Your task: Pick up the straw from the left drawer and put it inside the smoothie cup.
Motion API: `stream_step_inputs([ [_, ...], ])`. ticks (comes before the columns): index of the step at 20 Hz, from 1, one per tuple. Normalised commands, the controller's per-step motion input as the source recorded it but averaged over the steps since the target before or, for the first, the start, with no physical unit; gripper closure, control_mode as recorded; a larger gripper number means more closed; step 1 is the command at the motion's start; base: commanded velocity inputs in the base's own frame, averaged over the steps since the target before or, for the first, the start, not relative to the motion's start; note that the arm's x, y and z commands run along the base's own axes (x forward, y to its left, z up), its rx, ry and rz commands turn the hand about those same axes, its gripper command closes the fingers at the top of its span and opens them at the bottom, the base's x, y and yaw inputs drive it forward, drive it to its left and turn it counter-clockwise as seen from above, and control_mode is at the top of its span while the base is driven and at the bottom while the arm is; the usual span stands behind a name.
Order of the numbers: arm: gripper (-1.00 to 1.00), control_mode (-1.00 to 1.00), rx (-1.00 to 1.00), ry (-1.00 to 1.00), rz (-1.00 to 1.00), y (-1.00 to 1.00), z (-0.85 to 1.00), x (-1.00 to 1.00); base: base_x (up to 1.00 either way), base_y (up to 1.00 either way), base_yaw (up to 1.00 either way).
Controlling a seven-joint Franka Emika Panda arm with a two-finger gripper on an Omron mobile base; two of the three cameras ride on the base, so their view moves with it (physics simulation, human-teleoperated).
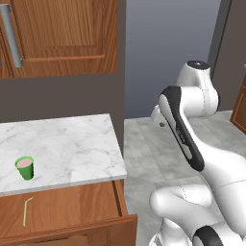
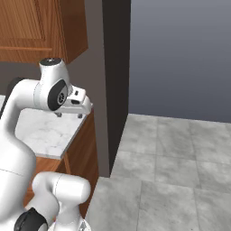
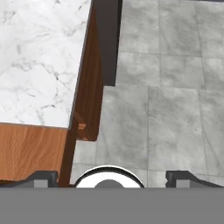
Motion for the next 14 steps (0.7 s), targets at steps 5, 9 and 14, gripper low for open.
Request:
stream_step_inputs([
  [5, -1.00, -1.00, 0.00, 0.00, 0.00, 0.00, -0.36, -0.06, 0.00, 0.00, 0.00],
  [9, -1.00, -1.00, 0.00, 0.00, 0.00, 0.00, -0.26, 0.00, 0.00, 0.00, 0.00],
  [14, -1.00, -1.00, 0.00, 0.00, 0.00, 0.00, -0.19, 0.00, 0.00, 0.00, 0.00],
])
